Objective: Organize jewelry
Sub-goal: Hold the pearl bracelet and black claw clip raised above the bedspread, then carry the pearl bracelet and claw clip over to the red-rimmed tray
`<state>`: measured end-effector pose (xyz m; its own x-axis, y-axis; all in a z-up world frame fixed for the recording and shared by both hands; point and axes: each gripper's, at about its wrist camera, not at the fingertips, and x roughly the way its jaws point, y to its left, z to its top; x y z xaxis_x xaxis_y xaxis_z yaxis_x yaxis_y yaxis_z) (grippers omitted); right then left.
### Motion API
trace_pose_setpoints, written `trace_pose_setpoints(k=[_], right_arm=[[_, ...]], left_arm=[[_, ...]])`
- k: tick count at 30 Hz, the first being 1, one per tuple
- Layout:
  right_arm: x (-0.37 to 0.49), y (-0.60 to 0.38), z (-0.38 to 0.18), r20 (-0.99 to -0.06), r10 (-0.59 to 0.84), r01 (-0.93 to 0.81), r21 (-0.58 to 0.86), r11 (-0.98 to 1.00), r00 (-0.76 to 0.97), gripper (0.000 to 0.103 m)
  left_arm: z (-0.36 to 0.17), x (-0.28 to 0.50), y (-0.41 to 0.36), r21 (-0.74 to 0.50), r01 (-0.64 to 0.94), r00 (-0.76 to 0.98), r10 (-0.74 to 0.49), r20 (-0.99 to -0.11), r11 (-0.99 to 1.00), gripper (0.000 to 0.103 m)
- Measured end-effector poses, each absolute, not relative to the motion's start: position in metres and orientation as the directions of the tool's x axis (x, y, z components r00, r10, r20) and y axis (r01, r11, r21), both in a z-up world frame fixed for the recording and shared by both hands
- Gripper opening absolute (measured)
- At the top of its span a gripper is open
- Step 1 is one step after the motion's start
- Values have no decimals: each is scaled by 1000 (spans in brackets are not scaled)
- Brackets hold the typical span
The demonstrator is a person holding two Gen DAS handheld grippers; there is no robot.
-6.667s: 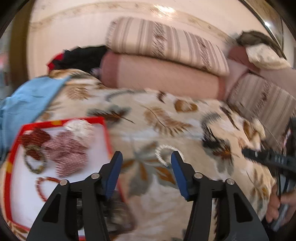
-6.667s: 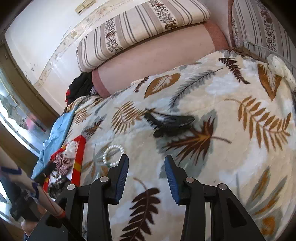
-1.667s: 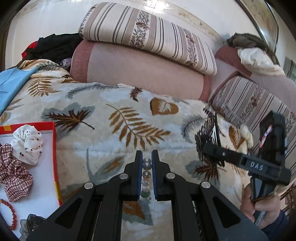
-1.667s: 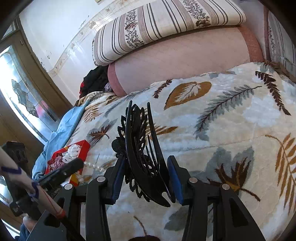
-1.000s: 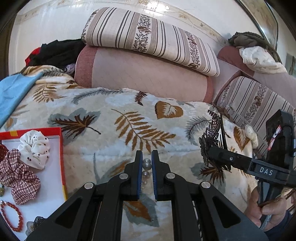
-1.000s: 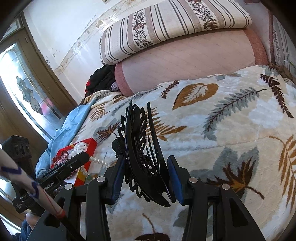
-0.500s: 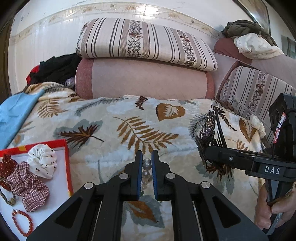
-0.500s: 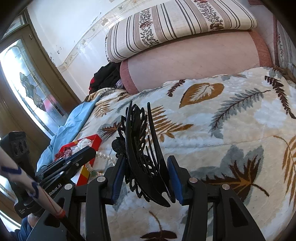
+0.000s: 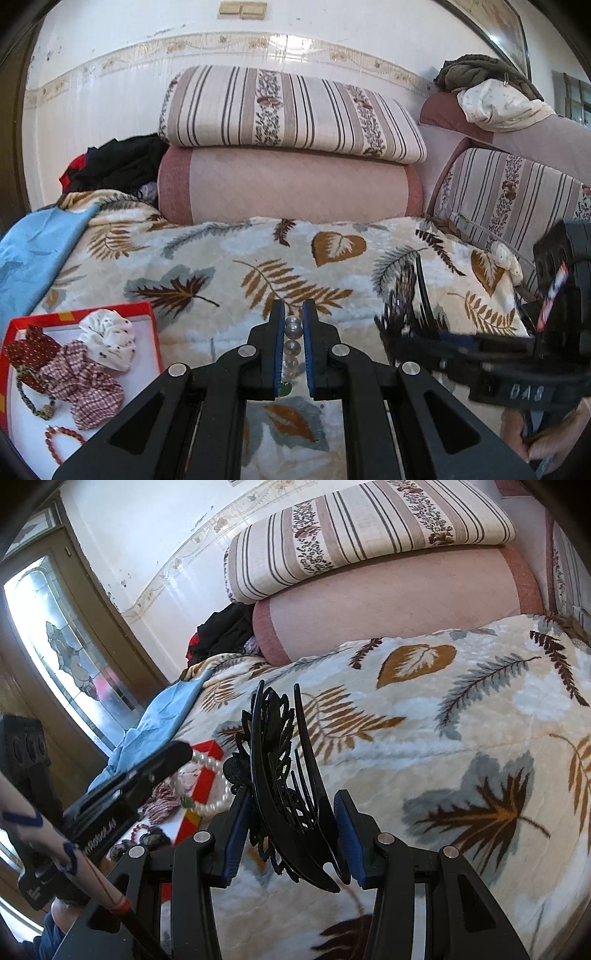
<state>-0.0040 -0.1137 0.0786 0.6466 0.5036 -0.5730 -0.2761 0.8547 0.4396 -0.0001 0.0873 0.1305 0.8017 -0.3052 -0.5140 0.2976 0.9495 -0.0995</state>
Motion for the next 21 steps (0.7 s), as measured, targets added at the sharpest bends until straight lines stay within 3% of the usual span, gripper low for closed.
trace_pose_setpoints(k=[11,21], right_arm=[[-29,-82,75,-585,537,-271,482,833,608,50],[-47,4,85,-605,587,-403,427,809,537,50]], left_arm=[[156,-21,129,-113,257,845,-280,-455,960,9],[167,-41,201,-153,150,878,-203,-433,977,9]])
